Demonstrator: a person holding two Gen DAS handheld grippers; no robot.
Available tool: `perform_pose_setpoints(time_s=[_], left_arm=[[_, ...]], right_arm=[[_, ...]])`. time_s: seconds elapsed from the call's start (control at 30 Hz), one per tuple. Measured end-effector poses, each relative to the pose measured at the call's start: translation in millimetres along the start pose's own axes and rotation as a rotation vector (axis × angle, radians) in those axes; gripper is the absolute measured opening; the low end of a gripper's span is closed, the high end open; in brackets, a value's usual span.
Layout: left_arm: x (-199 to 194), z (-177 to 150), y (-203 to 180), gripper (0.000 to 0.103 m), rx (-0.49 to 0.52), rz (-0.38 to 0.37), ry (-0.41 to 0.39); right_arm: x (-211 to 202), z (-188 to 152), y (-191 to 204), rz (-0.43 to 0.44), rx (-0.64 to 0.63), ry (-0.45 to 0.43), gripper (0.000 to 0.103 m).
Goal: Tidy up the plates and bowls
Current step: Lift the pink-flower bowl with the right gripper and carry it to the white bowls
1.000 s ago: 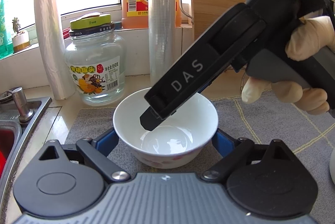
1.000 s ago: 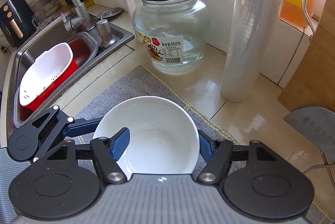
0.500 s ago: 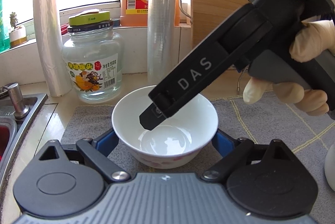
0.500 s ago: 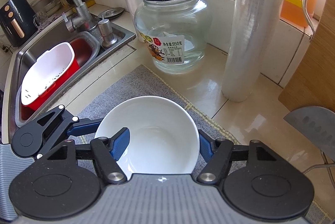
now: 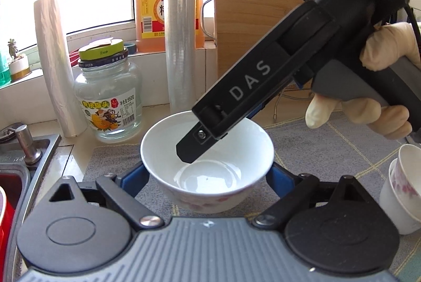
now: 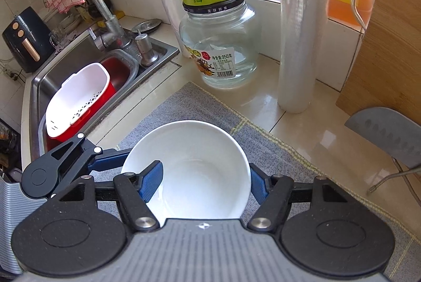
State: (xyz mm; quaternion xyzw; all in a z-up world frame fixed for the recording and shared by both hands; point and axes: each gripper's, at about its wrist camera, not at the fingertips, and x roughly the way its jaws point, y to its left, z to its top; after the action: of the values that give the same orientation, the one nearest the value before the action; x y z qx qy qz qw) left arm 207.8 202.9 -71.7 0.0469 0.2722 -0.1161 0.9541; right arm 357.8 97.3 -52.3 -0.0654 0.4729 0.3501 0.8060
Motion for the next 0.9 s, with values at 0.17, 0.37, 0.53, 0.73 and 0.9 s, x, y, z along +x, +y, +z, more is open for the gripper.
perform_pose_setpoints(time_s=[0.17,0.37,0.53,0.73,0.9], left_arm=[[-11.9,6.0,-7.2,0.094,-0.002,-0.018,0.009],[-28.6,11.8,-22.3,0.094,0.013,-0.043,0.004],[-38.6,13.8,-37.4,0.094,0.035,-0.056,-0.003],[-48.0,15.0,-56.3,0.094,0.062,-0.082,-0.004],[-56.1,16.8,-76.3,0.094,0.084,-0.107,0.0]], right_arm=[[-19.4,-7.6,2.4,0.012,0.012,-0.02,0.074],[-39.9,-20.7,1.5,0.017,0.022,-0.026,0.074],[-59.2,-33.7,-0.5,0.021,0.047,-0.05,0.074],[-81.2,-51.4,-0.3,0.003,0.051,-0.069,0.074],[-103.8,-70.1,-4.4,-0.007,0.07,-0.09,0.074]])
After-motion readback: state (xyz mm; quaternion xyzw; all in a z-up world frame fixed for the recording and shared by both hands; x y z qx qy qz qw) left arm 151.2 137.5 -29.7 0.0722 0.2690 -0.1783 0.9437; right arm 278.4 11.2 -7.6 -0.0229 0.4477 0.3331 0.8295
